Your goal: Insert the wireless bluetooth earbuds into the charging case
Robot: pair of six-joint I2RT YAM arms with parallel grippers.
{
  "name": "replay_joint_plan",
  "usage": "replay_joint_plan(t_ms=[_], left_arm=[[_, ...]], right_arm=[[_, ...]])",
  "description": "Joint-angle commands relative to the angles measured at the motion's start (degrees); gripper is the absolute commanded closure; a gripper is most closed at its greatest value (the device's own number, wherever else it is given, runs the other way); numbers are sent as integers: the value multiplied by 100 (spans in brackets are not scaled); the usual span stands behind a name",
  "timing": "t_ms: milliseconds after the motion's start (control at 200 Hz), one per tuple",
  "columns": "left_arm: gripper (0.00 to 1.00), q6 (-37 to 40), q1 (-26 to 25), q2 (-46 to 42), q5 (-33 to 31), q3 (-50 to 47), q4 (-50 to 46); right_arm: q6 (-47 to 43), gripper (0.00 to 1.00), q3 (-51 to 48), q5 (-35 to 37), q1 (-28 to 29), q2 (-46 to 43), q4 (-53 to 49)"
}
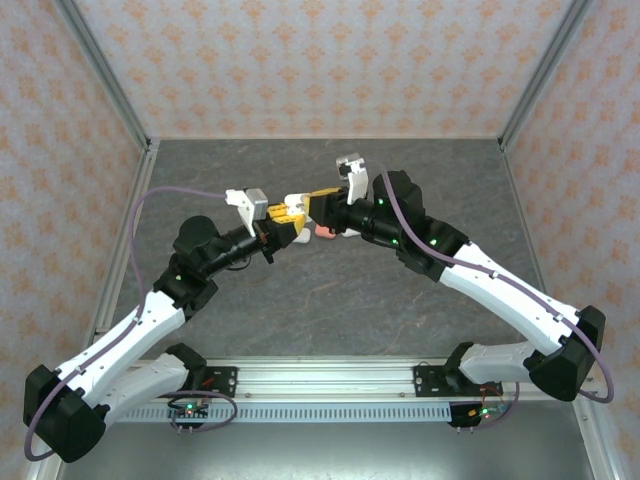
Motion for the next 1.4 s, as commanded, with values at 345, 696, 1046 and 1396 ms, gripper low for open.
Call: replay_joint_plan(t_ms=[345, 696, 1046, 1396], left_arm=[[100, -45, -43, 22, -24, 161, 350], [100, -36, -43, -57, 122, 97, 422], [100, -36, -52, -31, 267, 114, 414], [100, 33, -70, 22, 290, 159, 217]], right_arm=[[-20, 55, 267, -319, 46, 4, -298], [-159, 24, 535, -28, -312, -269, -845], [457, 12, 575, -1968, -552, 302, -312], [457, 15, 475, -2235, -552, 212, 373]])
